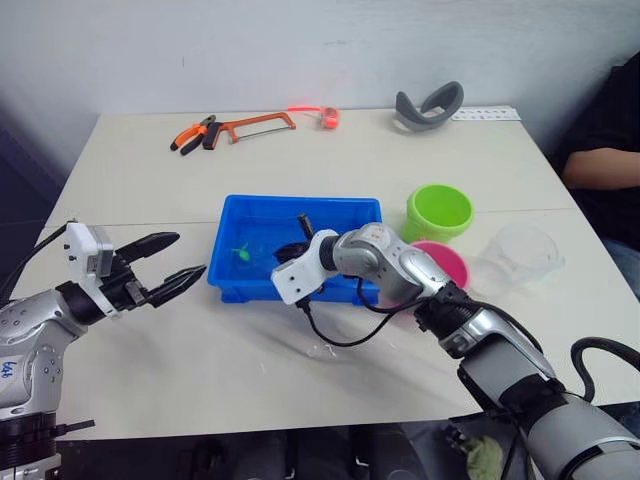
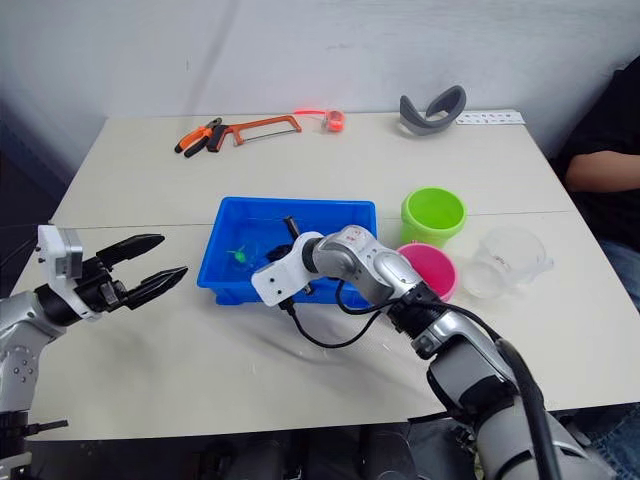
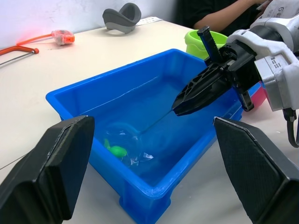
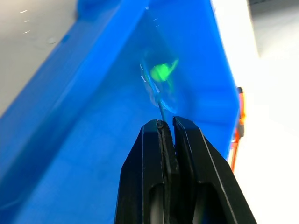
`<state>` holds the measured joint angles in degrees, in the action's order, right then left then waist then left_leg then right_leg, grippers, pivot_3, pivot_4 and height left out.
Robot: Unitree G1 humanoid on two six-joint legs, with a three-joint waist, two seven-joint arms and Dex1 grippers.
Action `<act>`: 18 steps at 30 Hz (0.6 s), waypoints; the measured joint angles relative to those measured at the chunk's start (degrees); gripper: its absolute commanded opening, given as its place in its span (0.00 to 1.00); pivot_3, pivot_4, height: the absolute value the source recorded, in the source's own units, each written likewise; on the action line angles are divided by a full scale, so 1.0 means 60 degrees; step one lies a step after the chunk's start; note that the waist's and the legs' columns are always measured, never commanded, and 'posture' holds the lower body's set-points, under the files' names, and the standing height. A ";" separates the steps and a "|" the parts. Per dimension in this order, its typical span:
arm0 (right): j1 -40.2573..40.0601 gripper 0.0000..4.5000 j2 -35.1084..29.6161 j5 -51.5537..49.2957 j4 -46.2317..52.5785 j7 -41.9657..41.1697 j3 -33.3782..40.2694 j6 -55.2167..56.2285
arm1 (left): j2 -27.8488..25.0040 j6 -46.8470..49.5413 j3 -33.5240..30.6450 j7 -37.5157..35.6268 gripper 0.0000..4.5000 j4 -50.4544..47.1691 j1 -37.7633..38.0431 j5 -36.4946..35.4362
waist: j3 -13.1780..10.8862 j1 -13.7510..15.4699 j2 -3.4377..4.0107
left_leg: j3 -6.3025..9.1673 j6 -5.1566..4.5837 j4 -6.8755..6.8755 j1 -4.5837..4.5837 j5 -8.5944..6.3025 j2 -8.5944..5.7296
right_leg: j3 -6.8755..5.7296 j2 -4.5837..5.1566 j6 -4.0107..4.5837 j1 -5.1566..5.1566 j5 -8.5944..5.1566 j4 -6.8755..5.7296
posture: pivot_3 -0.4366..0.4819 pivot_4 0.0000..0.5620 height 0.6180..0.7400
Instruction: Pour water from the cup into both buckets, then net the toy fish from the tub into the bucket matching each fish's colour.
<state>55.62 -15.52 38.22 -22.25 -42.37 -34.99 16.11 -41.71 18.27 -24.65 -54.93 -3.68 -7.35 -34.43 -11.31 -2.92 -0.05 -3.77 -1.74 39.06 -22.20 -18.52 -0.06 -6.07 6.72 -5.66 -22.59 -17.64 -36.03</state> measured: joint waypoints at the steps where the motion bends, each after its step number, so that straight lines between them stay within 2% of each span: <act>1: -0.0004 0.00 -0.0025 -0.0038 -0.0002 0.0008 0.0000 0.0014 | 0.0000 -0.0005 0.0000 -0.0001 0.98 0.0006 0.0000 0.0000 | 0.0000 -0.0005 0.0000 | 0.0001 0.0000 0.0000 0.0000 0.0000 0.0000 | 0.0001 0.0000 0.0000 0.0000 0.0000 0.0000 | 0.48 0.27 1.00; 8: -0.0847 0.00 -0.0802 -0.0911 0.0707 -0.0143 0.0496 0.0332 | 0.0076 -0.0110 0.0024 -0.0001 0.98 0.0046 -0.0045 0.0003 | 0.0000 -0.0005 0.0000 | 0.0003 0.0000 -0.0001 0.0000 0.0000 0.0001 | 0.0002 0.0008 0.0000 0.0001 0.0000 0.0003 | 0.48 0.27 1.00; 18: -0.2715 0.00 -0.2210 -0.2662 0.3527 -0.0697 0.1880 0.0177 | 0.0546 -0.0562 0.0655 -0.0098 0.98 0.0899 -0.0871 0.0161 | 0.0001 0.0210 -0.0003 | -0.0001 0.0000 0.0001 -0.0001 -0.0001 0.0001 | 0.0002 0.0007 0.0000 0.0004 0.0000 0.0007 | 0.48 0.27 1.00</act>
<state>39.33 -28.78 22.25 -1.09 -46.55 -23.71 17.17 -38.44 14.90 -20.72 -55.52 1.71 -12.57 -33.46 -11.30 -1.66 -0.07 -3.77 -1.74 39.07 -22.20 -18.52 -0.05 -6.06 6.77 -5.67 -22.56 -17.64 -36.00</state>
